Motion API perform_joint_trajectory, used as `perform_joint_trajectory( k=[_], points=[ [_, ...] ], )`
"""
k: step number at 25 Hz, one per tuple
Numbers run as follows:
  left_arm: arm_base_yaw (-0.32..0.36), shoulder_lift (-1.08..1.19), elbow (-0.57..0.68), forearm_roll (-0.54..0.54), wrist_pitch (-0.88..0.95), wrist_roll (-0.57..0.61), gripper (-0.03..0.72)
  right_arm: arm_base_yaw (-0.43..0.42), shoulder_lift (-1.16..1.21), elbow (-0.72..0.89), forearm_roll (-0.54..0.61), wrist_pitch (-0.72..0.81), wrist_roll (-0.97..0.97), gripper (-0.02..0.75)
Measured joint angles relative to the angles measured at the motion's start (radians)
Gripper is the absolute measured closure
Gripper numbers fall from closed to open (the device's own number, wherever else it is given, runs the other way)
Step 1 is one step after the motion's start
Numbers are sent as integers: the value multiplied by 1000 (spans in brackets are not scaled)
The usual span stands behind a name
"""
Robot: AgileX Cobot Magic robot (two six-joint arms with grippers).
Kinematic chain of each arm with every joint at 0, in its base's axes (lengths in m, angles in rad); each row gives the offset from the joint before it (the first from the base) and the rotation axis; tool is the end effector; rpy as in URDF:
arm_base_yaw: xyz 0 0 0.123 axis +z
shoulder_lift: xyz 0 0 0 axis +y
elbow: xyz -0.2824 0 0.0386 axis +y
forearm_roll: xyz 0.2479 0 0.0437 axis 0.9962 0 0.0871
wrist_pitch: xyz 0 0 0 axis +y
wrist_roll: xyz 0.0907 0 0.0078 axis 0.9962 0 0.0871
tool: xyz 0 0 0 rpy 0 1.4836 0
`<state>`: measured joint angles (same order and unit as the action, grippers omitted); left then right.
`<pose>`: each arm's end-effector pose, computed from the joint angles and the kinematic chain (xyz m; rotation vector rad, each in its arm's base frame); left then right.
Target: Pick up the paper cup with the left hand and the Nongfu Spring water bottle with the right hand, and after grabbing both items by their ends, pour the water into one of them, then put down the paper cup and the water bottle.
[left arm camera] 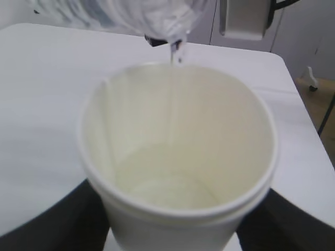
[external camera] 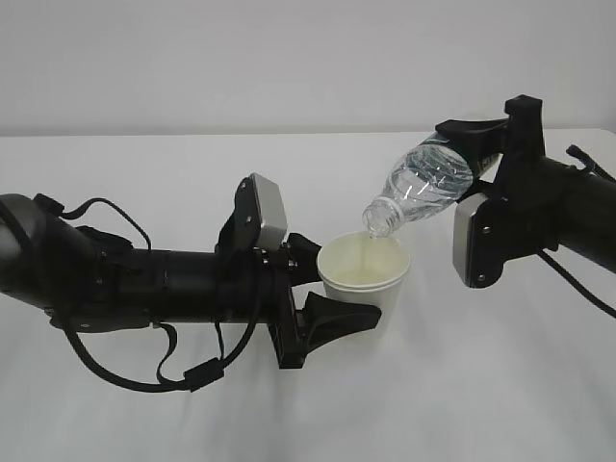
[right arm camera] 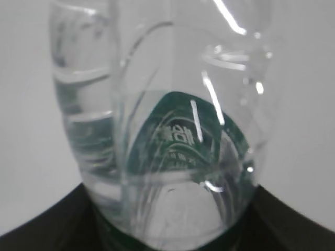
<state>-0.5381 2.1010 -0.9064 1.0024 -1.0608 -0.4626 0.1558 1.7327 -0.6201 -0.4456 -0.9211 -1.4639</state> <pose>0.2800 -0.2450 0.1118 1.1866 1.5155 -1.0188 0.3083 0.0800 0.1792 -1.6011 0.8131 -0.8650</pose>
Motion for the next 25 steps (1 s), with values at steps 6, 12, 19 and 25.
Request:
perform_joint_trajectory(
  k=[6, 12, 19, 25],
  points=[
    [0, 0, 0, 4, -1, 0, 202, 0, 0, 0, 0, 0, -4, 290],
    [0, 0, 0, 26, -1, 0, 202, 0, 0, 0, 0, 0, -15, 290],
    [0, 0, 0, 39, -1, 0, 202, 2, 0, 0, 0, 0, -20, 290],
    [0, 0, 0, 42, -1, 0, 202, 2, 0, 0, 0, 0, -22, 290]
  ],
)
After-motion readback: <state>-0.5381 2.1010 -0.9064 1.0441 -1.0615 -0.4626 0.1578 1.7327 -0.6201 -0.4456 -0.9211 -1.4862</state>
